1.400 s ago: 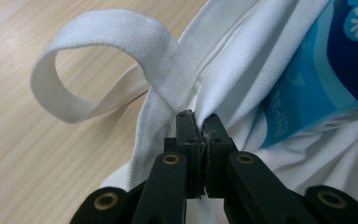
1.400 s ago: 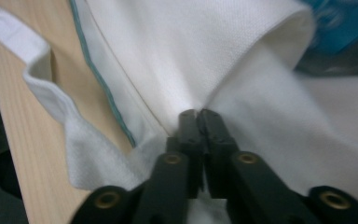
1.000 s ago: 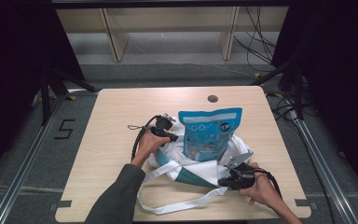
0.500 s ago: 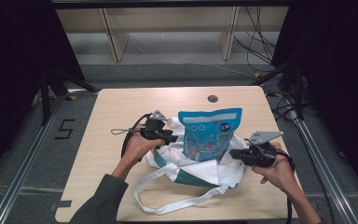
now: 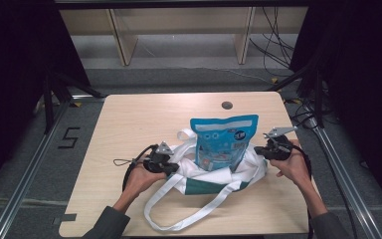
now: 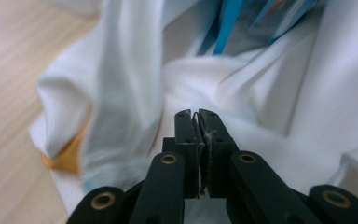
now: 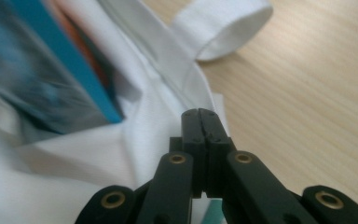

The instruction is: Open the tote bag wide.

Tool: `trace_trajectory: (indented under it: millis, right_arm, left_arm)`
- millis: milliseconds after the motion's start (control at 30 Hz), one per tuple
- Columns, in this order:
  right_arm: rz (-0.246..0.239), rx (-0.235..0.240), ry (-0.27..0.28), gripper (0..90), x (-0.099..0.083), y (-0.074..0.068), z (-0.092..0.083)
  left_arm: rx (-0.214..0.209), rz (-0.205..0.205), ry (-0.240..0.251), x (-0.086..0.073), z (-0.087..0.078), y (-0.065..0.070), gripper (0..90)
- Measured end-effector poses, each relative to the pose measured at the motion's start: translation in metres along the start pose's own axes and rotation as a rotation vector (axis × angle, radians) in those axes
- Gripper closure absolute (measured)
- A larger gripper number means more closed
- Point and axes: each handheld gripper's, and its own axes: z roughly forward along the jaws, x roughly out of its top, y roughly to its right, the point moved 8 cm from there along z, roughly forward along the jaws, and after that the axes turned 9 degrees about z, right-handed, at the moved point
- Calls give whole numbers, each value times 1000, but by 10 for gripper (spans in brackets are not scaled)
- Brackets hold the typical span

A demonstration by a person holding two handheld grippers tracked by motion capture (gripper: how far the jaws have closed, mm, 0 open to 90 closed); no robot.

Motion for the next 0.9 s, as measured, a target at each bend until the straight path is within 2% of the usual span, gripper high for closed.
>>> trace_trajectory:
  millis: [33,67,100,133,167,200,233,267,300,333,367,400,433,467,500,533,567,600,700,767,800,900]
  right_arm:
    - [0,0,0,900,0,0,0]
    - [22,16,-17,900,-3,1,4]
    - [53,32,-16,900,-5,1,8]
    - [32,-30,-43,900,-8,11,11]
    - [34,-28,-40,900,-9,12,13]
    - [36,-22,-67,900,-11,12,13]
    - [36,-22,-67,900,-11,12,13]
    - [32,-27,-21,900,-8,12,15]
    - [15,-33,-34,900,-8,13,11]
    - [18,-26,0,900,-3,8,6]
    - [18,-26,0,900,-3,8,6]
    - [14,-26,21,874,4,2,-3]
    - [14,-26,21,874,4,2,-3]
    - [2,-14,29,853,10,-4,-15]
    - [-25,6,46,845,13,-8,-18]
    - [-39,27,57,837,15,-12,-22]
    - [-39,27,57,837,15,-12,-22]
    - [-7,79,79,823,17,-26,-25]
    - [-22,77,60,813,16,-29,-28]
    - [-29,72,79,803,17,-30,-28]
    - [6,93,80,790,16,-34,-31]
    - [-4,84,70,764,14,-32,-35]
  left_arm:
    - [0,0,0,0,0,0,868]
    - [3,-20,4,-5,3,-1,868]
    - [-6,-23,3,-9,5,-3,885]
    - [-10,-27,12,-11,7,-3,889]
    - [-13,-50,15,-11,9,-2,889]
    - [-7,-38,17,-8,9,-1,886]
    - [-7,-38,17,-8,9,-1,873]
    - [-3,-8,27,-4,5,-2,873]
    - [3,-24,45,-1,2,-1,843]
    - [13,-45,95,11,-4,1,818]
    - [13,-45,95,11,-4,1,813]
    - [25,-25,116,21,-10,3,803]
    - [25,-25,116,21,-10,3,785]
    - [23,-17,141,29,-15,7,762]
    - [23,-17,141,29,-15,7,738]
    - [32,-13,161,35,-19,10,716]
    - [32,-13,161,35,-19,10,691]
    - [36,-19,179,38,-24,13,676]
    - [40,-23,193,40,-29,15,649]
    - [42,-17,202,40,-35,16,634]
    - [44,-23,204,39,-39,18,618]
    - [48,-23,214,37,-44,17,551]
